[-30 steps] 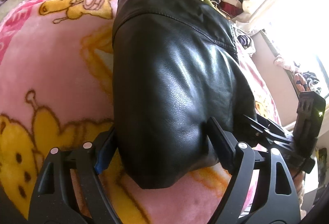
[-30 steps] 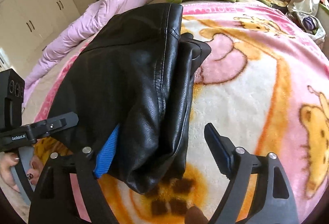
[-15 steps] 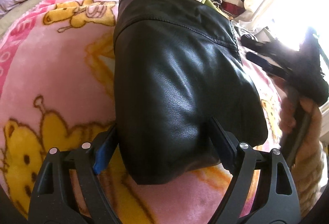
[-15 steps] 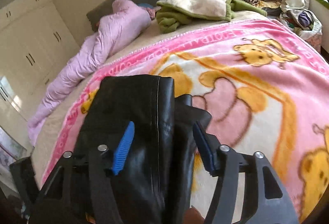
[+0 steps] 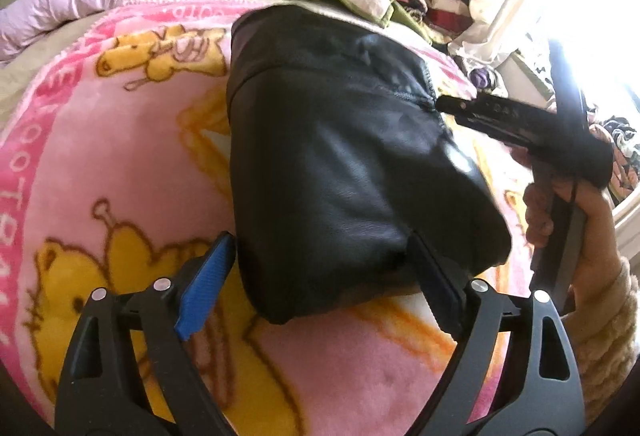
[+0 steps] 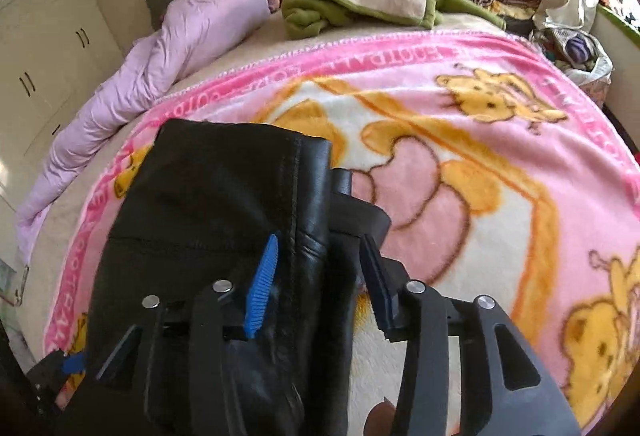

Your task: Fold large clothes

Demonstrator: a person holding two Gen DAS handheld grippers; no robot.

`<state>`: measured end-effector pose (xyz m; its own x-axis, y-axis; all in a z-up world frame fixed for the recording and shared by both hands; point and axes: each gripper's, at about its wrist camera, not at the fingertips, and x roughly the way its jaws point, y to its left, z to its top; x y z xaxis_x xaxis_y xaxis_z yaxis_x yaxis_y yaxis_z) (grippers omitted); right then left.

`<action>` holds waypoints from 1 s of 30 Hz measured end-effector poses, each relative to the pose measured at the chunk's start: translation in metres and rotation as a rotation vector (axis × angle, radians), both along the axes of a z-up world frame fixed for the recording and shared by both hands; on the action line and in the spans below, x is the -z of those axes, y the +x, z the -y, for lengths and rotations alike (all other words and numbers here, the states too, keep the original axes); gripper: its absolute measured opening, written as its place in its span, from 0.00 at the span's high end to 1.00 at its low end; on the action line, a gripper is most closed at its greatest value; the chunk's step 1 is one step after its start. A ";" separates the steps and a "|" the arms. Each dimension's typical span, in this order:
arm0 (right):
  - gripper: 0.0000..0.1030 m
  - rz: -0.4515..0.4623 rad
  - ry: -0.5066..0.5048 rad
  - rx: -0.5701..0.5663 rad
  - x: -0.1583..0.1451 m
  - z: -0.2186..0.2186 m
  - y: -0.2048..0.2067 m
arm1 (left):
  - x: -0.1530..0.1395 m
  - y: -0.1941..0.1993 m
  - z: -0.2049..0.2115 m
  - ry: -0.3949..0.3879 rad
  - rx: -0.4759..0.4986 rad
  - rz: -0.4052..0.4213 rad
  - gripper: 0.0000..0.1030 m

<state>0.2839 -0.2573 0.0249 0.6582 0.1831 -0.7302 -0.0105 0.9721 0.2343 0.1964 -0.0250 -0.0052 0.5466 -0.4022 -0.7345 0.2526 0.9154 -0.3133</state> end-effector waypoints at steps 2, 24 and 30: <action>0.36 0.029 -0.004 0.009 -0.009 0.003 -0.013 | -0.007 -0.004 -0.002 -0.007 -0.007 0.013 0.14; 0.04 0.327 -0.011 -0.024 -0.073 -0.014 -0.199 | -0.055 -0.087 -0.010 0.092 -0.062 0.244 0.09; 0.04 0.344 -0.025 -0.007 -0.050 -0.026 -0.237 | -0.041 -0.115 -0.013 0.095 -0.079 0.260 0.09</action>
